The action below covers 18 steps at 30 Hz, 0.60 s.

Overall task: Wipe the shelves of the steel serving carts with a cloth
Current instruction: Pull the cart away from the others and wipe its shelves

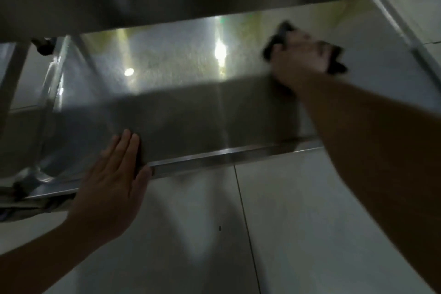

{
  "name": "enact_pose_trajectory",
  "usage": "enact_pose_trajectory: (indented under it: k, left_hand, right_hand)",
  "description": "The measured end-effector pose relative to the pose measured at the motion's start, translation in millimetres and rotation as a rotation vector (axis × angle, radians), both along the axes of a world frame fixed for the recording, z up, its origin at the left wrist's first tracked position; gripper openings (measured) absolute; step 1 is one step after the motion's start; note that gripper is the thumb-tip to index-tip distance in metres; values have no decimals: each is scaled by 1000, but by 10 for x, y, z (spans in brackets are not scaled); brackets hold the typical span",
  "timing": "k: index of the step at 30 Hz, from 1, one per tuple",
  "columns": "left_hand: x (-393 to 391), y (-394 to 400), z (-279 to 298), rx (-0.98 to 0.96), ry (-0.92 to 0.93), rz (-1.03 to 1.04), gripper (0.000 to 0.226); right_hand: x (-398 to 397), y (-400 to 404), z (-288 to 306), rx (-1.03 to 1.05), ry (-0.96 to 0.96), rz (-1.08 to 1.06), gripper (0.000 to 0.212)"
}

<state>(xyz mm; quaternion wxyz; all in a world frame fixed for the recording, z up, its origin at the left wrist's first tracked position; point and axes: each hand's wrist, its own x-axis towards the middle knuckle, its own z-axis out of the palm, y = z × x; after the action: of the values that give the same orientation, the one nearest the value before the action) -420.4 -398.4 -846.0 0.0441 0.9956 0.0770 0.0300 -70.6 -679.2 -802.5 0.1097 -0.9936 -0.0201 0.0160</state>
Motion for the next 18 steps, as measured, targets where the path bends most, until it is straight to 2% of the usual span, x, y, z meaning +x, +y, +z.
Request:
enact_pose_trajectory:
  k: [2, 4, 6, 8, 10, 12, 14, 16, 18]
  left_hand:
    - [0, 2, 3, -3, 16, 0, 74]
    - [-12, 31, -3, -2, 31, -13, 76]
    - [-19, 45, -3, -18, 44, -3, 76]
    - [-9, 40, 6, -17, 41, -7, 76]
    - [-4, 39, 21, 11, 19, -25, 75]
    - [8, 11, 36, 20, 16, -31, 75]
    - [3, -10, 35, 20, 36, -16, 76]
    - [3, -18, 30, 24, 61, -1, 76]
    - [4, -17, 45, 12, 84, 12, 77]
  right_hand:
    - [-407, 652, -18, -20, -80, 324, 45]
    - [-874, 1130, -90, -24, -81, 641, 55]
    - [-1118, 1241, -136, 2, -3, 854, 62]
    - [-961, 960, -113, 15, 11, 947, 62]
    - [-600, 499, -111, 2, -65, 812, 57]
    - [-156, -84, -117, -6, -135, 457, 53]
    - [125, -551, -103, -13, -48, 24, 58]
    - [137, -566, -96, 27, 99, -245, 66]
    - [-60, -99, -141, 45, 100, -310, 67]
